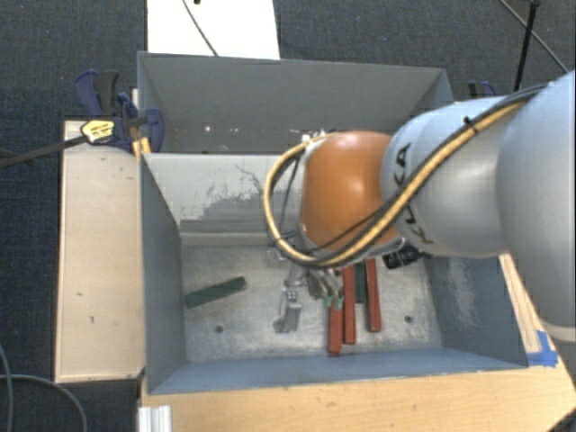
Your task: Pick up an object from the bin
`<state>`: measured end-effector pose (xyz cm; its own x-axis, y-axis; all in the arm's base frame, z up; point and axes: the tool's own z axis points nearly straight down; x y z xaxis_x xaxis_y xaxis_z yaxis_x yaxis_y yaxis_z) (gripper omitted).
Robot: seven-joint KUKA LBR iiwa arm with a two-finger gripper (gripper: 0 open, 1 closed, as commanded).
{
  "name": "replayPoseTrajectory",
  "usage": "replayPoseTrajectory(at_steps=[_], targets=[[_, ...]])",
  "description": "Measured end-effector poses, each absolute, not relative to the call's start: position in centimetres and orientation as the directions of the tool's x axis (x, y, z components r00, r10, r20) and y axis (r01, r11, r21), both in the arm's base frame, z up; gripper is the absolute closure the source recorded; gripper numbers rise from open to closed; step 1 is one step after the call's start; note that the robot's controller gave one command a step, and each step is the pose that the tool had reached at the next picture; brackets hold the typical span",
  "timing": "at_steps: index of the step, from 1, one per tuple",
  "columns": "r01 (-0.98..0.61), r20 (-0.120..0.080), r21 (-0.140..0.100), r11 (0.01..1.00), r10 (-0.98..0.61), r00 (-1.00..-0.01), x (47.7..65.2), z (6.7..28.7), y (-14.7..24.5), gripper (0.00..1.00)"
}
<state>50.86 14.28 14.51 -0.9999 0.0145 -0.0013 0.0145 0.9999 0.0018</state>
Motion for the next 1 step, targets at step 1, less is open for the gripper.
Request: replayPoseTrajectory(at_steps=[1], targets=[[-0.147, -0.002, 0.003, 0.989, -0.147, -0.989, 55.28, 6.76, 22.03, 0.00]])
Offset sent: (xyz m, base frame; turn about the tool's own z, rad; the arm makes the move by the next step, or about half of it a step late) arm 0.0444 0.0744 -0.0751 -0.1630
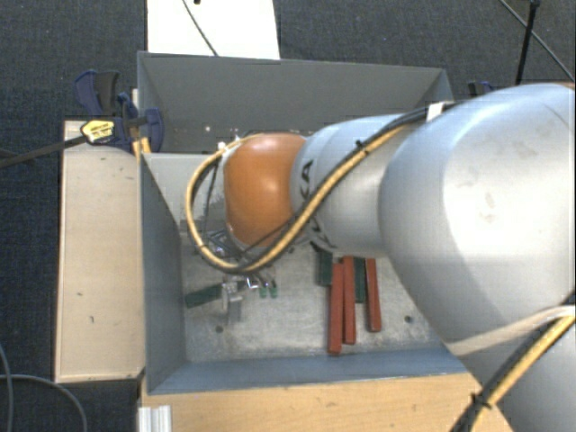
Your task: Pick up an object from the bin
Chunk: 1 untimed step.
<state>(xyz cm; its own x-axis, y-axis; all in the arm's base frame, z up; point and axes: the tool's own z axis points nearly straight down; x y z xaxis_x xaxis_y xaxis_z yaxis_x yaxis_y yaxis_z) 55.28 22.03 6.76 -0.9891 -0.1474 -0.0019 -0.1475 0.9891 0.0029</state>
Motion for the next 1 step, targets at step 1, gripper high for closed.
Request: replayPoseTrajectory(at_steps=[1], targets=[[-0.334, -0.007, 0.002, 0.943, -0.334, -0.943, 55.45, 10.20, 25.52, 0.00]])
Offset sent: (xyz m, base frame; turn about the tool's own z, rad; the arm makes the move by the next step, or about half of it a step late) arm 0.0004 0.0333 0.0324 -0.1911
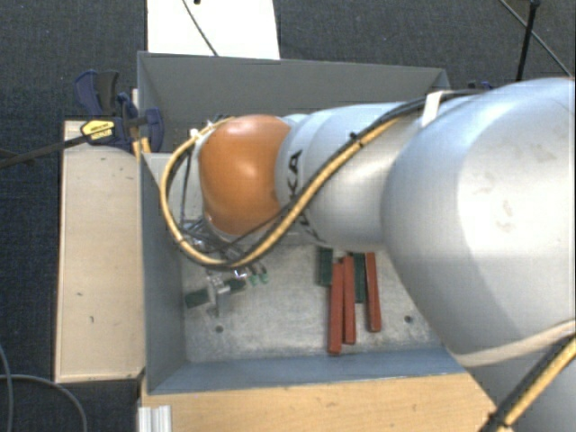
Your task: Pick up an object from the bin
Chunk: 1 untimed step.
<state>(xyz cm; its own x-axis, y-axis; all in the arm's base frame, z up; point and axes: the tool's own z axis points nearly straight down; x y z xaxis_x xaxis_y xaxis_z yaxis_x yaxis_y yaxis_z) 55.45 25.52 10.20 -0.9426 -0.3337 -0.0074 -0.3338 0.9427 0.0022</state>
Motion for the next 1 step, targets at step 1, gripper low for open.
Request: replayPoseTrajectory(at_steps=[1], targets=[[-0.555, -0.006, -0.001, 0.832, -0.555, -0.832, 57.47, 10.10, 24.21, 0.00]])
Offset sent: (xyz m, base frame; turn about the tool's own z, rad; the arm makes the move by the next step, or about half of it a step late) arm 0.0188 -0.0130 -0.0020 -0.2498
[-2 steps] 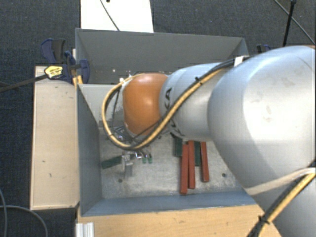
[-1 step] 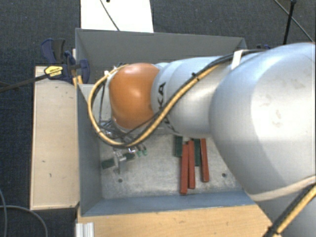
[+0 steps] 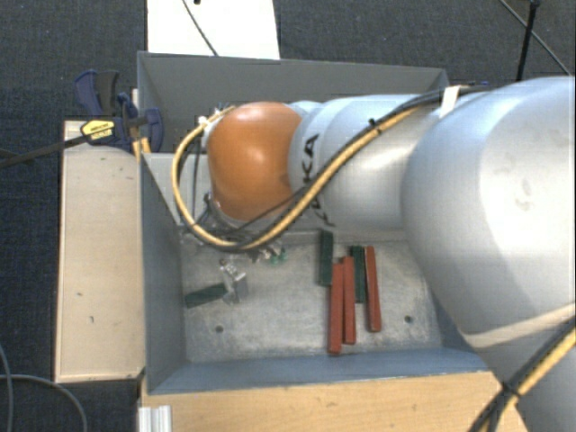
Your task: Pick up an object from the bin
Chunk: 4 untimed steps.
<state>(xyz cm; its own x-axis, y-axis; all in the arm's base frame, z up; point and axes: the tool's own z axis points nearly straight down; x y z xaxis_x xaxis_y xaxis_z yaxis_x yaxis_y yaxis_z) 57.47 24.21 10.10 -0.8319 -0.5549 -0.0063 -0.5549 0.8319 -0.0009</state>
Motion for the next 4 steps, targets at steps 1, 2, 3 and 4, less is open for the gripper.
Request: replayPoseTrajectory(at_steps=[1, 2, 3, 4], targets=[[-0.684, 0.000, 0.000, 0.730, -0.684, -0.730, 56.9, 7.0, 23.3, 0.00], [-0.680, -0.002, 0.001, 0.733, -0.680, -0.733, 57.0, 7.1, 23.4, 0.00], [-0.678, -0.002, 0.001, 0.735, -0.678, -0.735, 57.0, 7.1, 23.4, 1.00], [-0.673, -0.012, -0.004, 0.740, -0.673, -0.740, 57.2, 15.2, 23.5, 1.00]])
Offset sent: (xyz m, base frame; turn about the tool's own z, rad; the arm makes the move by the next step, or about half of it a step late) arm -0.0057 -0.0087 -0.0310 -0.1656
